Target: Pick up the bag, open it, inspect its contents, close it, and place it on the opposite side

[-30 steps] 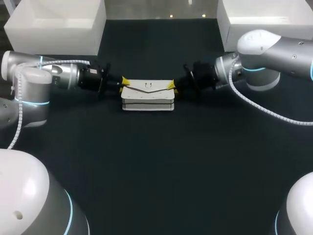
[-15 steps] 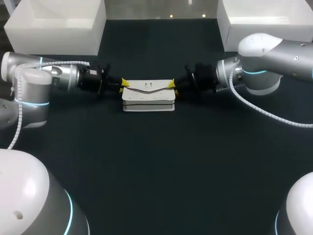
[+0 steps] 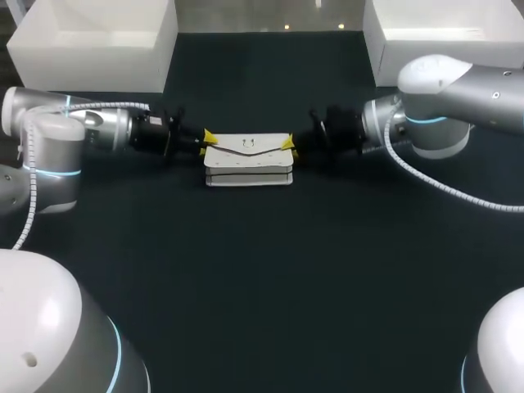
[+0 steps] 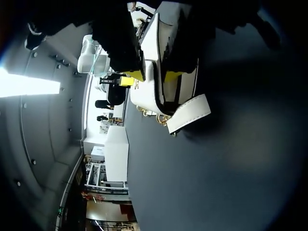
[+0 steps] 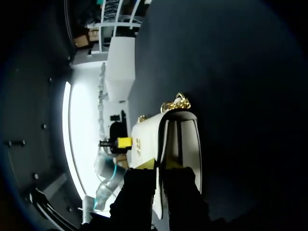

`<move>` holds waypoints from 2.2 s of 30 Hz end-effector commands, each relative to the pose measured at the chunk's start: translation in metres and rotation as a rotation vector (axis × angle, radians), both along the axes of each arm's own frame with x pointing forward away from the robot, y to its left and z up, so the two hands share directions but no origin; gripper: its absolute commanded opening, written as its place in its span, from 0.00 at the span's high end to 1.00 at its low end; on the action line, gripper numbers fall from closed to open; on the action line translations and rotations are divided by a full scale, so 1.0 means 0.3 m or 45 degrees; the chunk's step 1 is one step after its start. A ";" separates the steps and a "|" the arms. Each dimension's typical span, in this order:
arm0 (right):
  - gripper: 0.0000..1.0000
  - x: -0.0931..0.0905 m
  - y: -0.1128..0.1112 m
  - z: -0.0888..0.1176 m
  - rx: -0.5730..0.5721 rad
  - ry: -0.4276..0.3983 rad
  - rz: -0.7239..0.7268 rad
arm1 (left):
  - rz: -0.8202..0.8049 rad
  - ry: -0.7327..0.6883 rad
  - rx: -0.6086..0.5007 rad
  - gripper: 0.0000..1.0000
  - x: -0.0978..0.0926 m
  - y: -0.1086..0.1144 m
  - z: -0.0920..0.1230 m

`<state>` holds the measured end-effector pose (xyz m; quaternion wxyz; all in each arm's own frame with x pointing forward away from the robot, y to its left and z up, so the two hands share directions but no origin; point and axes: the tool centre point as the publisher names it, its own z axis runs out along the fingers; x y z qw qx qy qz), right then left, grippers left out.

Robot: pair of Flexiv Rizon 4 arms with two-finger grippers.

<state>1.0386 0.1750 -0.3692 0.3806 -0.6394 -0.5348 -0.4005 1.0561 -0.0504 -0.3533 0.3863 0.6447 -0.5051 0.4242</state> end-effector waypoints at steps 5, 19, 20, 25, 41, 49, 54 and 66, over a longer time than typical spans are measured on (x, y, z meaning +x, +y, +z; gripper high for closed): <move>0.45 -0.037 -0.024 0.044 -0.028 -0.025 -0.042 | 0.016 -0.057 -0.043 0.00 -0.053 0.029 0.078; 0.64 -0.103 -0.043 0.027 -0.041 -0.001 -0.024 | 0.034 -0.078 0.034 0.00 -0.096 0.091 0.098; 0.64 -0.105 -0.042 0.025 -0.038 0.003 -0.018 | 0.036 -0.078 0.040 0.00 -0.098 0.095 0.099; 0.65 -0.106 -0.030 0.011 -0.029 0.025 0.022 | 0.047 -0.076 0.064 0.00 -0.109 0.125 0.100; 0.75 -0.081 -0.011 0.003 -0.034 0.058 0.087 | 0.088 -0.081 0.177 0.00 -0.137 0.242 0.110; 1.00 -0.081 -0.008 -0.002 -0.043 0.068 0.094 | 0.095 -0.082 0.236 0.00 -0.133 0.283 0.121; 1.00 -0.080 -0.032 0.010 -0.062 0.057 0.103 | 0.041 -0.099 0.291 0.00 -0.128 0.315 0.139; 1.00 -0.077 -0.167 0.032 -0.076 0.021 0.102 | -0.250 -0.151 0.497 0.00 -0.105 0.415 0.178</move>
